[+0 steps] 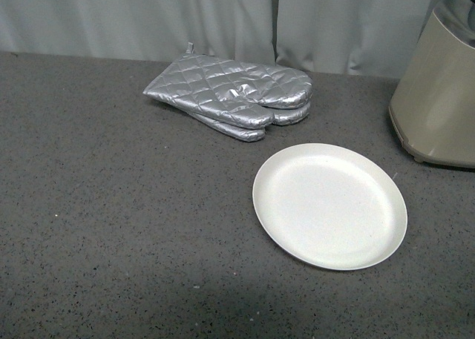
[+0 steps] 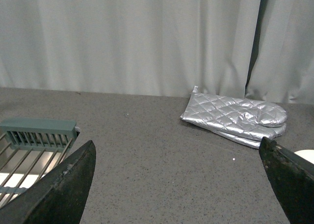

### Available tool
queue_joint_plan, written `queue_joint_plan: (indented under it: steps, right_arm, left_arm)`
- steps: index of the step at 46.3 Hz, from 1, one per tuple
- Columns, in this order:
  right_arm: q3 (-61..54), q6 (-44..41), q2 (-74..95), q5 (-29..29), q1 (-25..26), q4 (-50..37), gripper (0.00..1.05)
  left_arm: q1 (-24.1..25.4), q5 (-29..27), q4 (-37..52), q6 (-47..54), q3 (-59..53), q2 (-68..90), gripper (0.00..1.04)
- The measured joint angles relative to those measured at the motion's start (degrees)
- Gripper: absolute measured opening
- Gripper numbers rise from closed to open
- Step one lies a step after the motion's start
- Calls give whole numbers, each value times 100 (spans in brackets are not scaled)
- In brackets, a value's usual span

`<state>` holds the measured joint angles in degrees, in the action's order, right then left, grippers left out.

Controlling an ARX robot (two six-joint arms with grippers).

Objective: Put bread into toaster

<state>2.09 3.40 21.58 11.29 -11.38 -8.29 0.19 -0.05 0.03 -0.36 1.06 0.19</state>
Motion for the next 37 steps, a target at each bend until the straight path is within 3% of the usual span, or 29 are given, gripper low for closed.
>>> queue_joint_plan:
  steps: [2,9,20,29,31,37]
  right_arm:
    - [-177,-133,-988,-57,39,610,30]
    - [-177,-269,-2000,74,20,691,0]
    - [-179,-310,-1591,1331,-1165,177,1]
    - [-179,-321,-1550,1322,-1300,186,38]
    - [-179,-317,-1587,1187,-1248,234,34]
    - [-179,-319,-1834,581,-662,527,8]
  left_arm:
    - [-2,0,0,-2,0,-7,98]
    - [-4,15,-2,9,0,-4,98]
    - [-4,9,-2,9,0,-4,98]
    - [-4,9,-2,7,0,-7,98]
    - [-4,7,-2,7,0,-7,98]
    - [-4,11,-2,9,0,-7,98]
